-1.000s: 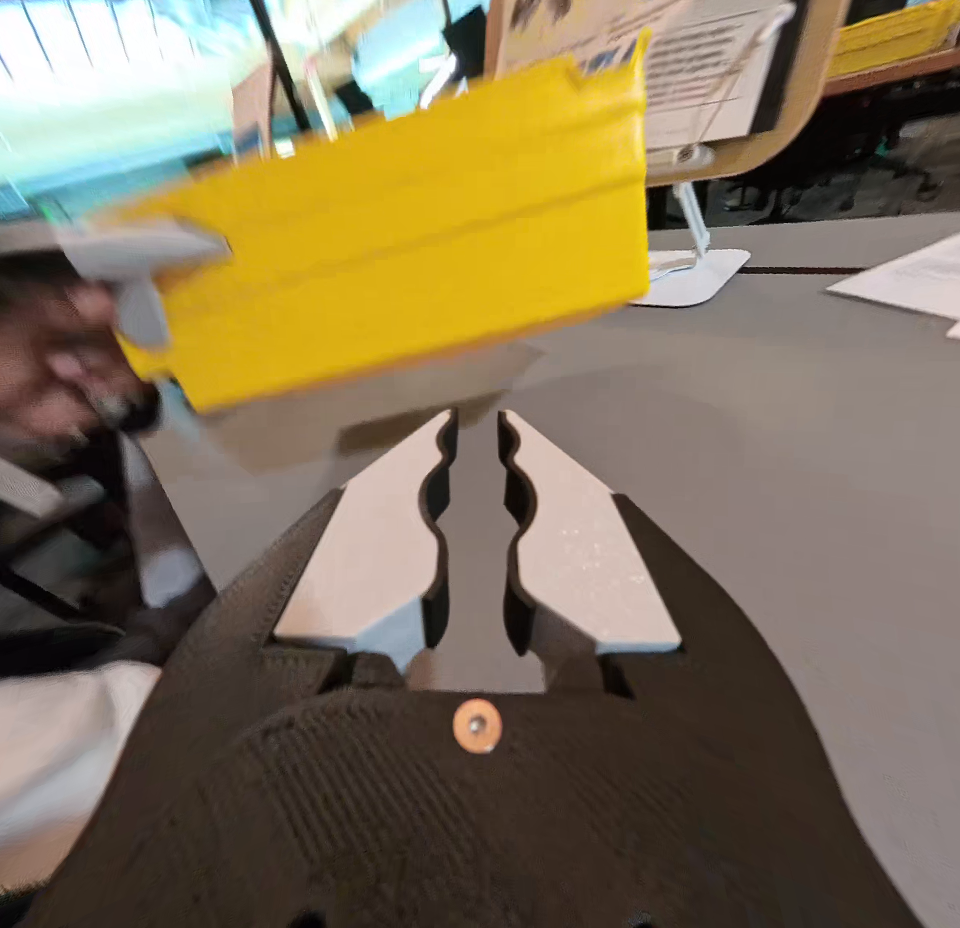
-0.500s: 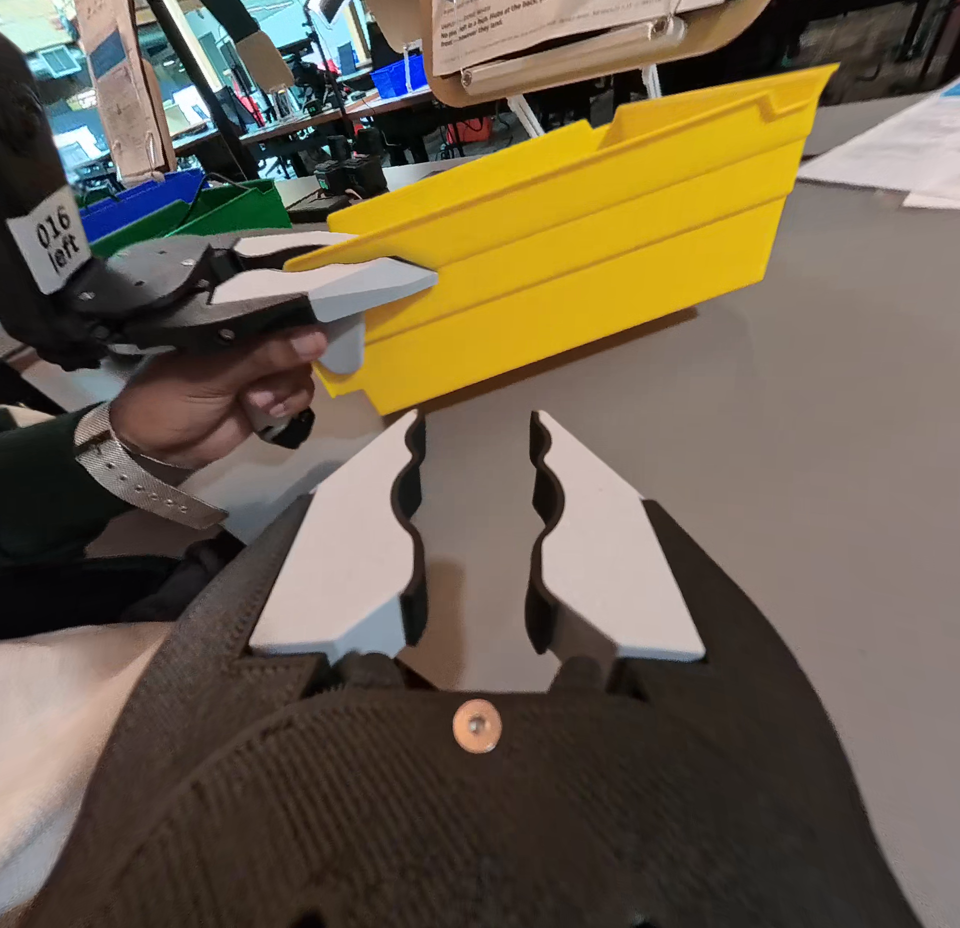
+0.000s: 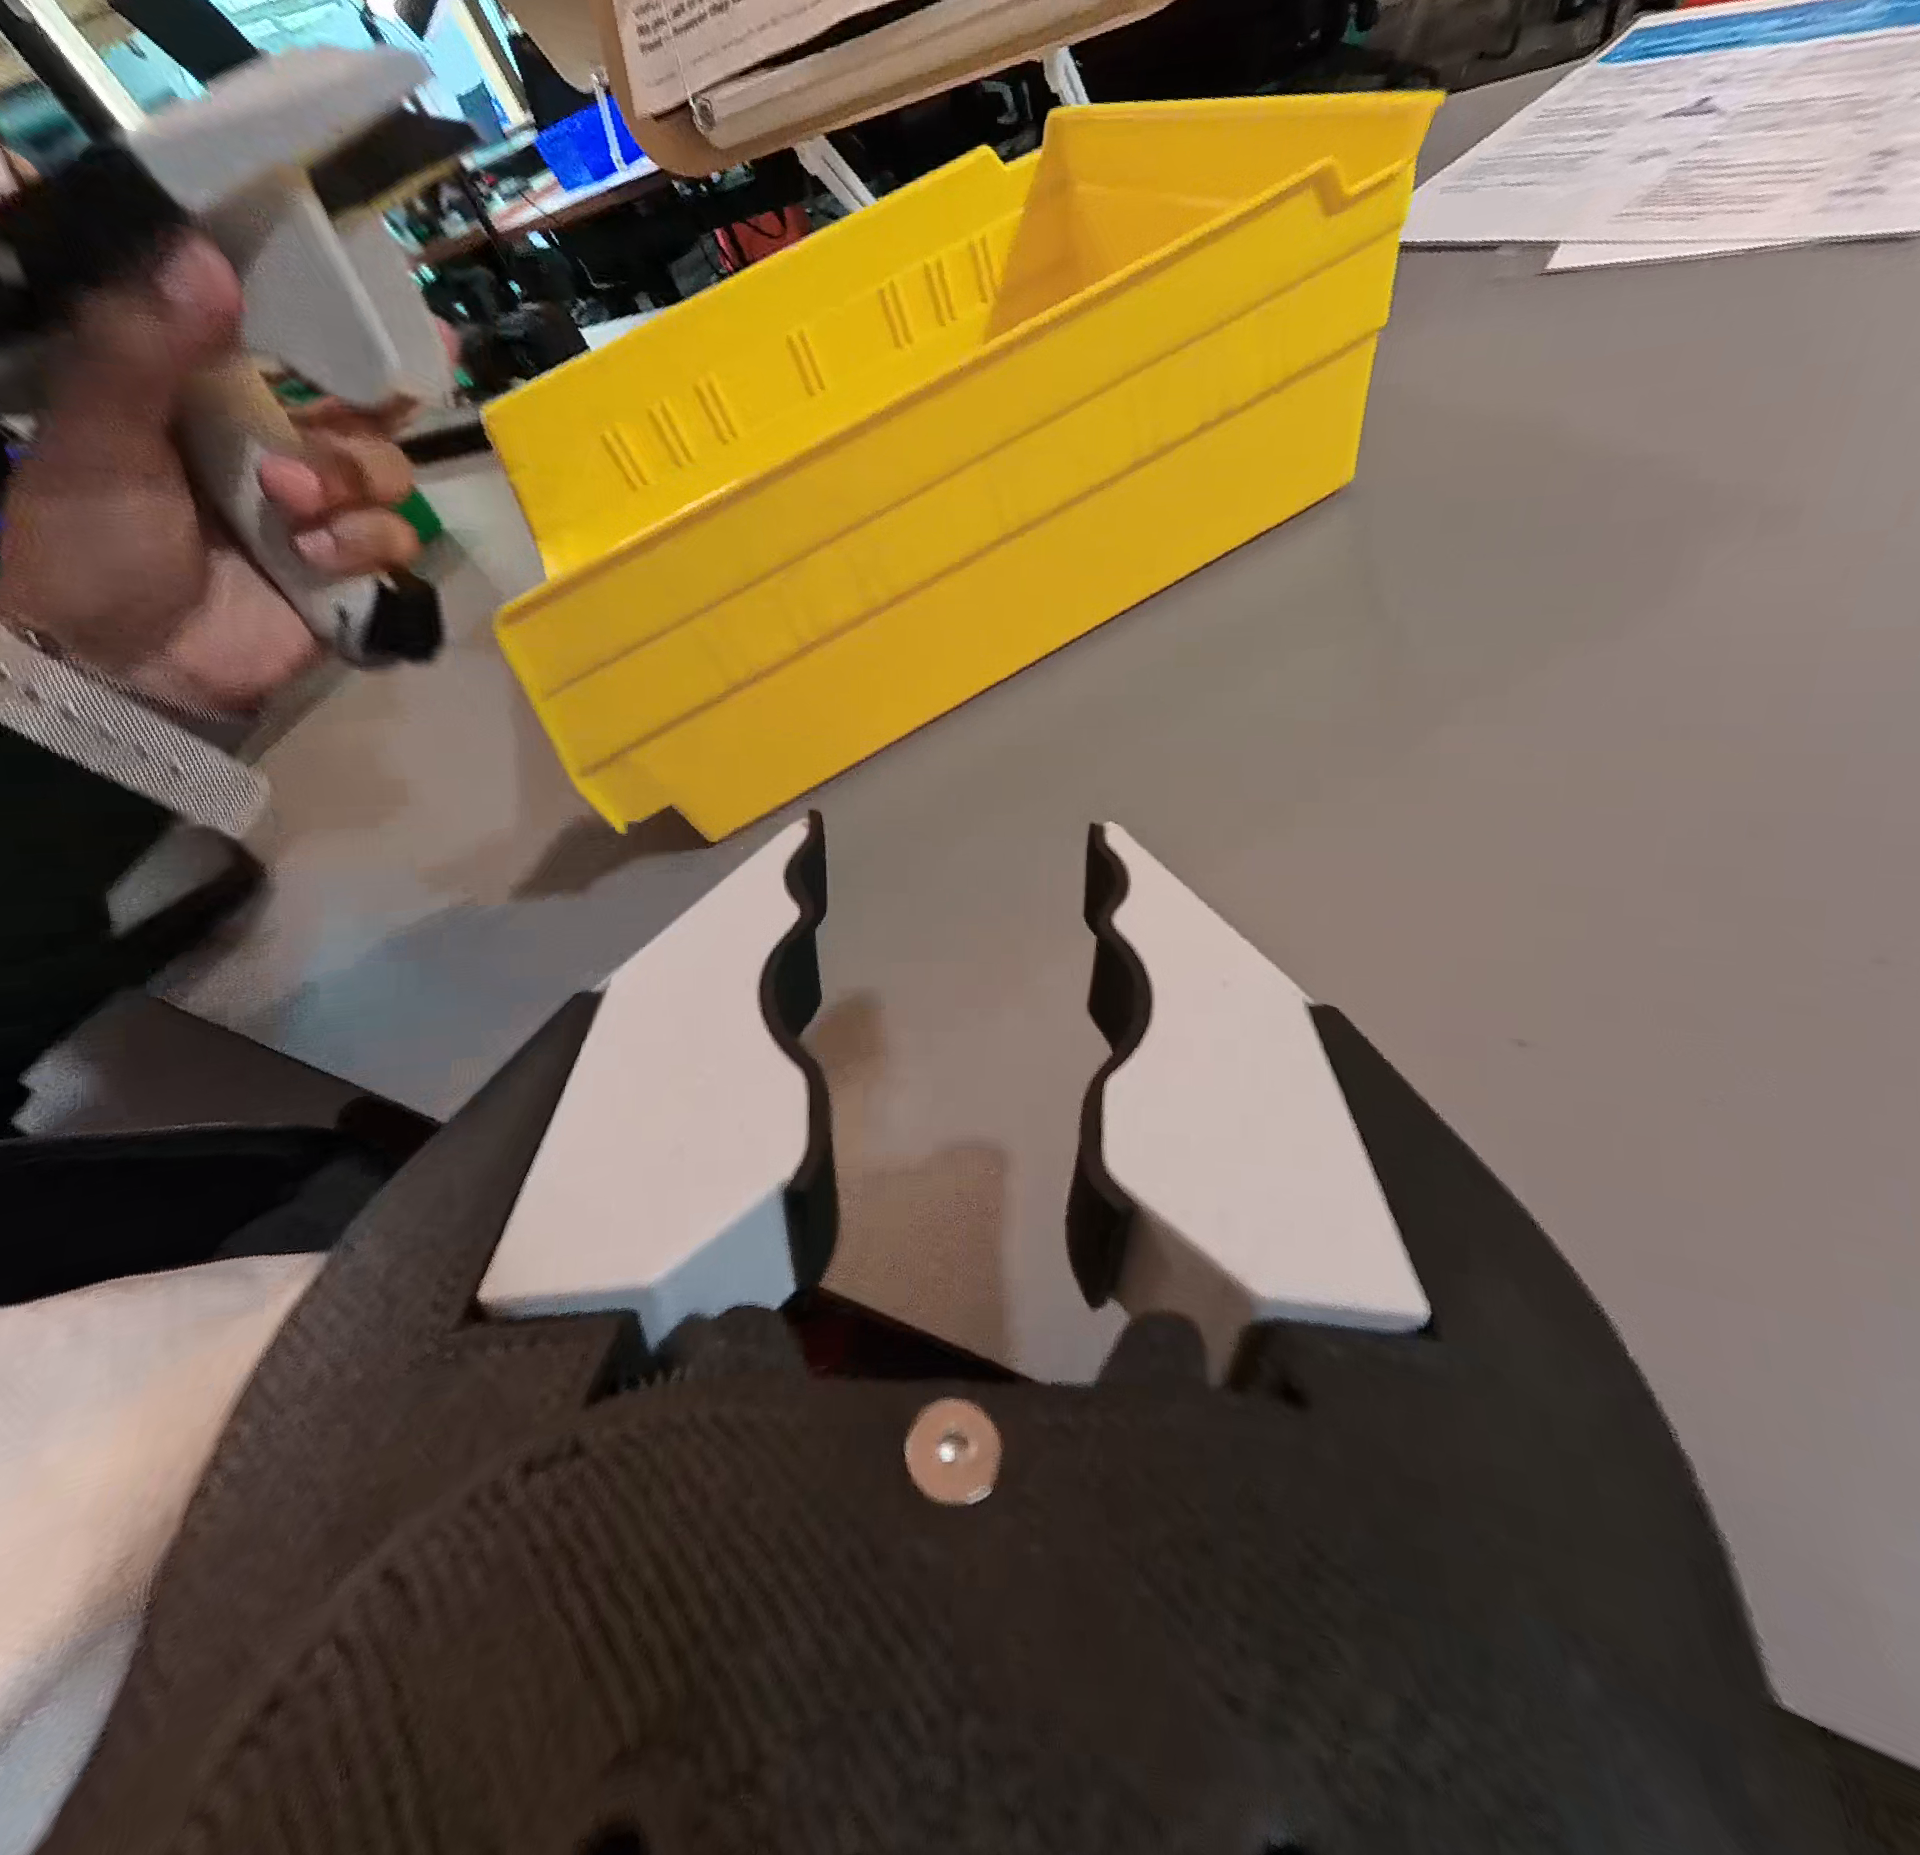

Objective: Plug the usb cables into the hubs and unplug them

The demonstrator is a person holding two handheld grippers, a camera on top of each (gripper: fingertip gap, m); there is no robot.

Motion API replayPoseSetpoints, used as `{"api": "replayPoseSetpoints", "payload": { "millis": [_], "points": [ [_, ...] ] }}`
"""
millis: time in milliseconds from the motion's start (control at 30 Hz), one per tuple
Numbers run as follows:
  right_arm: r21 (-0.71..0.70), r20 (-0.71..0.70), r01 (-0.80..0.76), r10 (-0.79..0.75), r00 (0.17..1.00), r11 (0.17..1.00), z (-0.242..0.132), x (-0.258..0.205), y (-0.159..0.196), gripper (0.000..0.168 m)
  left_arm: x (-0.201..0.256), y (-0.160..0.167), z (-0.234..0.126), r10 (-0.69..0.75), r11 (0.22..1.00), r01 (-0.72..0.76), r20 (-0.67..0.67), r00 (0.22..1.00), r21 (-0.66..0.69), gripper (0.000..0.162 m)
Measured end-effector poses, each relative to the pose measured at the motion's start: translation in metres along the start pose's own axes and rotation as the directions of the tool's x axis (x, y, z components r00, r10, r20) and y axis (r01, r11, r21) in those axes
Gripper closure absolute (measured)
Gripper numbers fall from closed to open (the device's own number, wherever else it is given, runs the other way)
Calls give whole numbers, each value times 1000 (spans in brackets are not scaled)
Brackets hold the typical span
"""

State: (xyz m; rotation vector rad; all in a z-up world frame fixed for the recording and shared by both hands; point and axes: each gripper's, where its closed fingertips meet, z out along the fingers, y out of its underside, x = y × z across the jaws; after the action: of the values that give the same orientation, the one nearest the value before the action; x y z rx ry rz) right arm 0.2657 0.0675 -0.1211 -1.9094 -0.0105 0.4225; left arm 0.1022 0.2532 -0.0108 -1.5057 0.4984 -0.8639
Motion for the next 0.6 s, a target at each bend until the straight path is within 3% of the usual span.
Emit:
{"api": "replayPoseSetpoints", "payload": {
  "millis": [100,167,267,367,433,500,600],
  "points": [
    [-31,-168,46,-51,984,998,10,6,3,109,-86,27,-14,31,992,-5,211,977,-126,98],
    [6,-188,106,-103,977,994,20,-16,-1,101,-121,62,-23,34,971,36,289,957,-235,92],
    [54,-120,175,-168,978,983,42,-64,-5,96,-101,63,-20,-197,953,223,140,970,-203,108],
    [32,-70,238,-235,969,971,63,-89,1,87,-66,82,-18,-194,935,183,-6,981,-305,114],
    [1,-69,265,-264,962,964,72,-87,7,84,-45,104,-18,-157,903,118,-62,986,-414,101],
    [-13,-87,267,-267,960,964,75,-76,7,85,-23,110,-20,-113,899,40,-144,983,-437,107],
    [-38,-211,272,-274,938,962,68,-32,-5,87,14,118,-29,-175,874,5,-306,936,-485,113]
  ]
}}
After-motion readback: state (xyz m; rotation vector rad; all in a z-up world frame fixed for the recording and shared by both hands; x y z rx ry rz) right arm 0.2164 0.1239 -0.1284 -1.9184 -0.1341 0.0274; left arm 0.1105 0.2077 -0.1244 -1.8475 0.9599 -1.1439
